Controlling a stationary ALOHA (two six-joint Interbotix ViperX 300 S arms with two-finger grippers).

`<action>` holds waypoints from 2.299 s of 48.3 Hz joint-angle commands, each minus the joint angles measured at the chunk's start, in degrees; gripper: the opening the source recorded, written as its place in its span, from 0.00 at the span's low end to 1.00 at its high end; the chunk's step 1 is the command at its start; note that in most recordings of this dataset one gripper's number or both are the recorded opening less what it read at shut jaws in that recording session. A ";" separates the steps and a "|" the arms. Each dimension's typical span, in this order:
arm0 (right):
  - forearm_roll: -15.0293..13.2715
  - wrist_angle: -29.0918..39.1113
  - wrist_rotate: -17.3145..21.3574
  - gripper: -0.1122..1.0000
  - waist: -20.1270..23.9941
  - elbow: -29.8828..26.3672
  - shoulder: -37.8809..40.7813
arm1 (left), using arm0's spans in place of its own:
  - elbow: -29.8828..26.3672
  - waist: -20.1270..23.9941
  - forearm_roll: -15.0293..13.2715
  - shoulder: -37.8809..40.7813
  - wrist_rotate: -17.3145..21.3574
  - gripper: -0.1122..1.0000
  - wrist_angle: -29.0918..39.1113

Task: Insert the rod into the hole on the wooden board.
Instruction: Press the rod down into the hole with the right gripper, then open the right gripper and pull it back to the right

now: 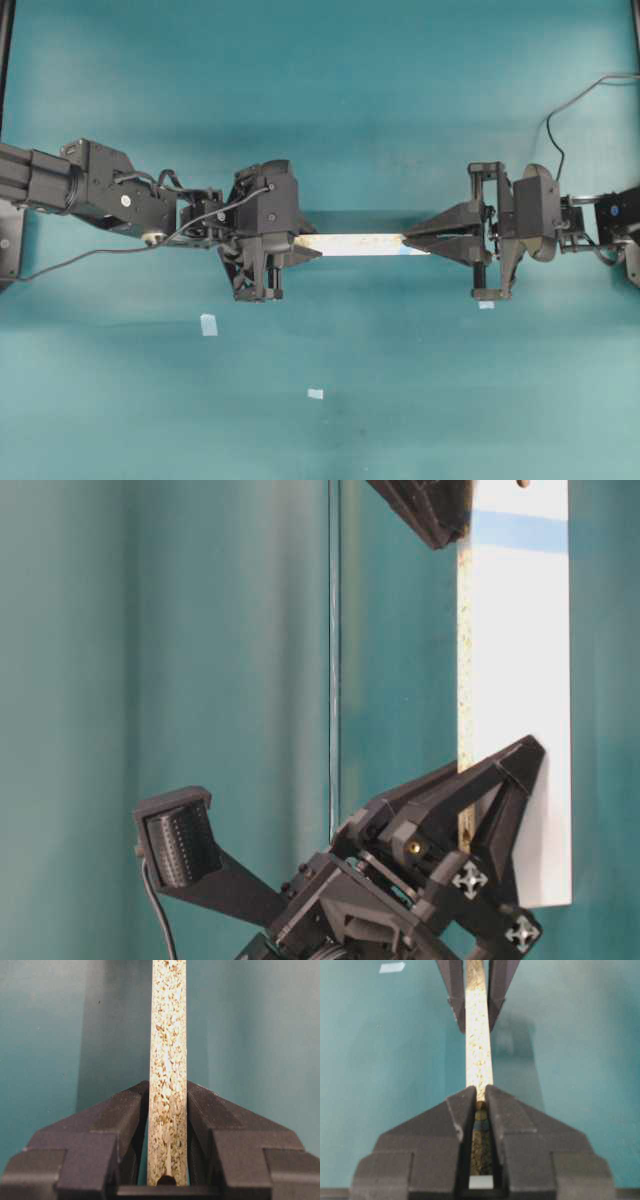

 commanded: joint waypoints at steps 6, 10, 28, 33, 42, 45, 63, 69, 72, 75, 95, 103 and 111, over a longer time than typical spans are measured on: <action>0.00 2.64 0.18 0.18 0.35 -0.79 -0.53 | -0.53 -0.09 0.09 -1.05 0.00 0.40 -0.18; 0.00 3.96 0.26 0.18 0.35 -0.62 -1.32 | -0.62 -0.09 0.09 -1.05 0.00 0.40 -0.18; 0.09 13.18 0.44 0.18 0.44 -0.44 -6.06 | -0.62 -0.09 0.09 -1.23 0.00 0.40 0.26; 0.09 13.71 0.44 0.18 0.35 -0.53 -6.42 | -0.62 -0.09 0.09 -1.23 0.00 0.40 0.26; 0.09 13.89 0.88 0.20 0.35 -1.32 -6.68 | -0.62 -0.26 0.09 -1.23 0.00 0.40 0.35; 0.09 14.15 0.88 0.33 0.44 -1.67 -7.12 | -0.70 -0.35 0.09 -1.23 0.00 0.40 0.35; 0.09 20.74 0.62 0.82 0.35 -2.99 -17.14 | -0.88 -0.44 0.09 -1.23 -0.09 0.40 0.44; 0.09 23.64 0.62 0.82 0.35 -2.81 -20.83 | -0.88 -0.44 0.09 -1.32 -0.09 0.40 0.44; 0.09 25.22 0.62 0.82 0.35 -2.81 -22.50 | -0.88 -0.44 0.09 -1.32 -0.09 0.40 0.53; 0.09 26.63 0.62 0.82 0.35 -2.81 -23.99 | -0.97 -0.44 0.09 -1.23 -0.09 0.42 0.88; 0.09 32.61 0.88 0.82 0.35 -2.64 -29.36 | -1.49 -0.44 -0.09 -1.93 -0.18 0.96 3.34; 0.09 32.61 0.88 0.82 0.35 -2.29 -30.76 | -0.97 -0.35 -0.09 -4.04 -0.09 0.96 3.60; 0.00 32.70 0.97 0.82 0.44 -1.14 -32.52 | -0.09 -0.35 -0.09 -6.94 0.00 0.96 4.92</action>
